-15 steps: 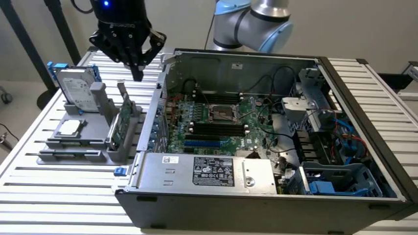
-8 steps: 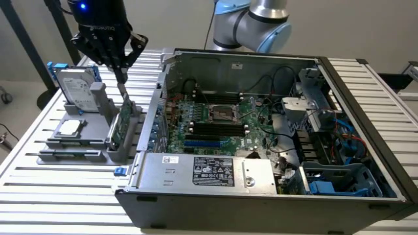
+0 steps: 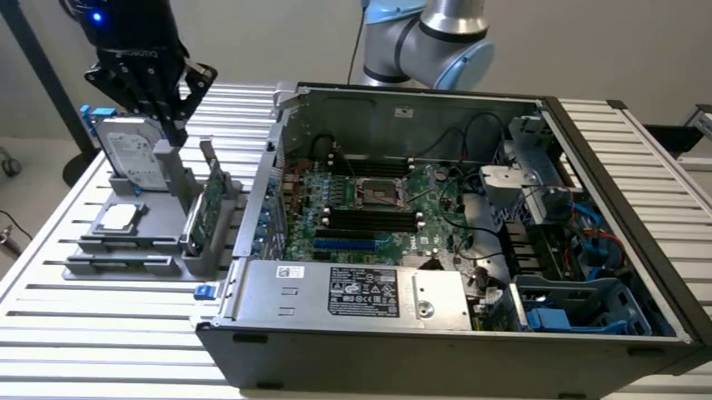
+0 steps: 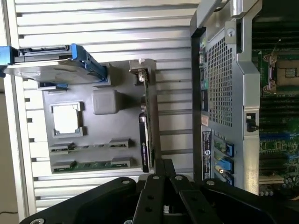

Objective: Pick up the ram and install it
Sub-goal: 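Reach for the ram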

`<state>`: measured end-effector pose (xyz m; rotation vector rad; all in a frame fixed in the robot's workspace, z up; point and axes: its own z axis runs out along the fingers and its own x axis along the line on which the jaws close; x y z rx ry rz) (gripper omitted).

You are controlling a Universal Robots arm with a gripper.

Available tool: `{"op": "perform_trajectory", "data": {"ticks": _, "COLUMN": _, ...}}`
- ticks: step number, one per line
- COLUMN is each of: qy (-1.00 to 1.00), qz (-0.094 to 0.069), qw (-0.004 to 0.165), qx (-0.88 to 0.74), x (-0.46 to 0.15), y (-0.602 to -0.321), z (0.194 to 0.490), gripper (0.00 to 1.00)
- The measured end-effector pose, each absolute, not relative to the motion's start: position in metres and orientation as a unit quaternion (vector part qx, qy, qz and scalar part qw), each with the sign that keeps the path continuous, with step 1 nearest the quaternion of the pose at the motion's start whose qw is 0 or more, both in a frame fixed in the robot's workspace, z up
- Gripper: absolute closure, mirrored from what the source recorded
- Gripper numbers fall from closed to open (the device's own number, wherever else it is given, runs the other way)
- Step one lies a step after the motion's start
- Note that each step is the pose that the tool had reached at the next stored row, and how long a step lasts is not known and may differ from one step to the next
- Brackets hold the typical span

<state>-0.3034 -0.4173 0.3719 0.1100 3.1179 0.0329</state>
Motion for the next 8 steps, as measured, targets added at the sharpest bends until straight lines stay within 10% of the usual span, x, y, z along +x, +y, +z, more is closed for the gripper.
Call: {"op": "perform_trajectory", "data": {"ticks": 8, "qy": 0.999, "qz": 0.006, "qw": 0.011, "qx": 0.035, "x": -0.340, "y": -0.418, "z": 0.365, "gripper": 0.89}}
